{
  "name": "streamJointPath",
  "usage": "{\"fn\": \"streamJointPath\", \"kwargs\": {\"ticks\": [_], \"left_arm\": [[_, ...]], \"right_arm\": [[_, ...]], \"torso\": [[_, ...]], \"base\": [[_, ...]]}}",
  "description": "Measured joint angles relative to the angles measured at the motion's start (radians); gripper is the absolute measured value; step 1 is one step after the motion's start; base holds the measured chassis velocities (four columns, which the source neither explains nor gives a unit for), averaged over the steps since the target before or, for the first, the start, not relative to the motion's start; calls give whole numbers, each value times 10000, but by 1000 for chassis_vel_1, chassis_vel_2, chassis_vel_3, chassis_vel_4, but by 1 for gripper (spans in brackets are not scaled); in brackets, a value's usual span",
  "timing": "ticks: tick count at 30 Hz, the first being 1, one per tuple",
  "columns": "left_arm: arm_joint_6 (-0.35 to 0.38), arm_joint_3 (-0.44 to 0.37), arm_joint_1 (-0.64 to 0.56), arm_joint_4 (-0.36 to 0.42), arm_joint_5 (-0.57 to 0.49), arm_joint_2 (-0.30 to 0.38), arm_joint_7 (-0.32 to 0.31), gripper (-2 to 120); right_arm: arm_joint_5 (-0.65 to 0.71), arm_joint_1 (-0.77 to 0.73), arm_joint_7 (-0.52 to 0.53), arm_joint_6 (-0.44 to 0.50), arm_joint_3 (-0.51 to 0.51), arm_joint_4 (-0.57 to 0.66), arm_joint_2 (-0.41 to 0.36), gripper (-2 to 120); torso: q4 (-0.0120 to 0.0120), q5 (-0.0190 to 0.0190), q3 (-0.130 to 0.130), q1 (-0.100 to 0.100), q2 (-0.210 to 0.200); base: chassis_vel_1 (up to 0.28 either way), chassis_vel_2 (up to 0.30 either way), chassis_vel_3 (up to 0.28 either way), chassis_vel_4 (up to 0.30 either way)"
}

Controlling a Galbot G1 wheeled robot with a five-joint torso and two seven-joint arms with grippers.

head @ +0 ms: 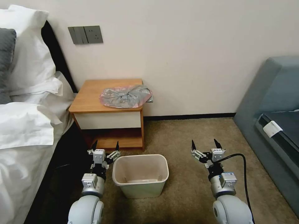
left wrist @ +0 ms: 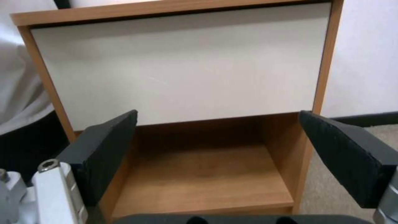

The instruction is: Pick up the garbage bag from the table and place it over the trash can.

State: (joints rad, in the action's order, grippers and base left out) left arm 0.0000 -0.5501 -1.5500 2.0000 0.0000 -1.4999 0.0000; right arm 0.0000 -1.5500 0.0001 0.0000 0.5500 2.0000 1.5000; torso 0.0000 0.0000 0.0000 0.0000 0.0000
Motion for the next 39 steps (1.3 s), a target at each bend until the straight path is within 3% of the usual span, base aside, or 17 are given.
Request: {"fn": "streamJointPath", "kwargs": {"ticks": [23,26,29,30,32,39], "left_arm": [[-6,-4,-6,3,0,-1,0,97],[-267,-245,-239,151,-14,-124,3,96],[-1480,-1385,-1300,797,-112,-693,-2,95],[-1480,-1385,-1300,797,-112,-693,-2,95],[-2195,-2034,-1952,1179,-268,-1034,53,95],[-2109,-1925,-2106,1269,-812,-1080,387,95]], "right_arm": [[0,-5,0,0,0,4,0,100],[-24,-211,-38,78,1,178,41,100],[-195,-1308,-344,582,-2,1047,311,100],[-195,-1308,-344,582,-2,1047,311,100],[-350,-2257,-621,1025,-6,1817,546,100],[-416,-2884,-1086,1282,5,2478,589,100]], "torso": [[0,0,0,0,0],[-1,-3,0,0,0],[1,0,-1,0,0],[1,0,-1,0,0],[9,8,-2,-1,1],[0,-3,-2,0,0]], "base": [[0,0,0,0],[0,0,0,0],[0,0,0,0],[0,0,0,0],[0,0,0,0],[0,0,0,0]]}}
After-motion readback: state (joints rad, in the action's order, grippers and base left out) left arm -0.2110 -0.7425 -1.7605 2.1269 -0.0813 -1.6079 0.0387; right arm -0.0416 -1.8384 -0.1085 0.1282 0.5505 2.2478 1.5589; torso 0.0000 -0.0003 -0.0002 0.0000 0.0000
